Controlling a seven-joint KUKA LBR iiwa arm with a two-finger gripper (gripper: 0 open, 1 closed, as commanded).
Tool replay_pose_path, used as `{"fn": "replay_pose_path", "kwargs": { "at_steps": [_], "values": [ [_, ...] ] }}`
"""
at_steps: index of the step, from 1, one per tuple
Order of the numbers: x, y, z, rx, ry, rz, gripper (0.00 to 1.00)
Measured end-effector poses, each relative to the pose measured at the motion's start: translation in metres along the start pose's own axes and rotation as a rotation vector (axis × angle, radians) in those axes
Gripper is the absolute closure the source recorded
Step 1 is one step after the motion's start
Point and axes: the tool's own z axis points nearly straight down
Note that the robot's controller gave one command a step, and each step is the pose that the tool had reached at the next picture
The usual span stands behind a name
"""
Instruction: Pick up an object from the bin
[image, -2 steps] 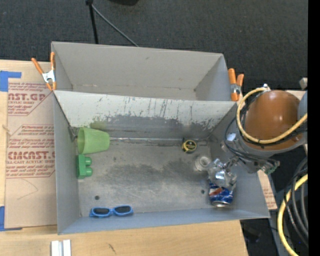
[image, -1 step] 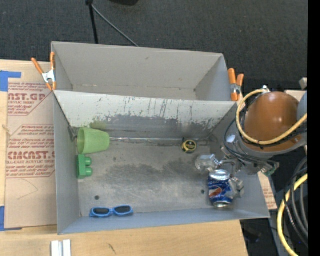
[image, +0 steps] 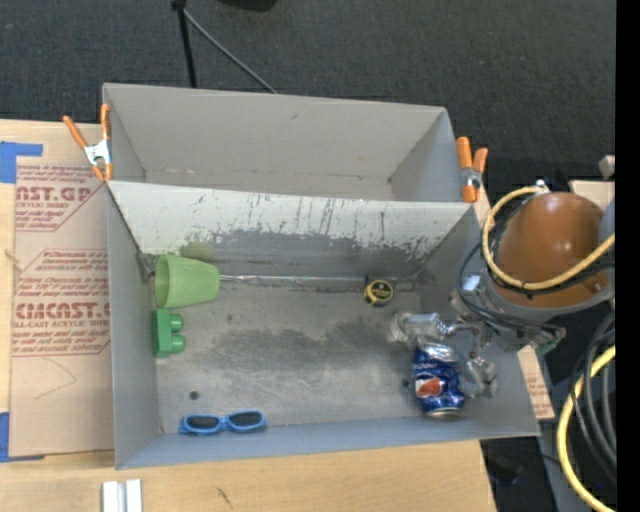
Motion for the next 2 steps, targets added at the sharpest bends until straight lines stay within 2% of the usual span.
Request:
{"fn": "replay_pose_path", "kwargs": {
  "at_steps": [1,2],
  "values": [
    [-0.005,0.001,-0.005,0.004,-0.01,-0.003,1.0],
    [-0.002,-0.004,-0.104,0.008,0.0,-0.018,1.0]
  ]
}}
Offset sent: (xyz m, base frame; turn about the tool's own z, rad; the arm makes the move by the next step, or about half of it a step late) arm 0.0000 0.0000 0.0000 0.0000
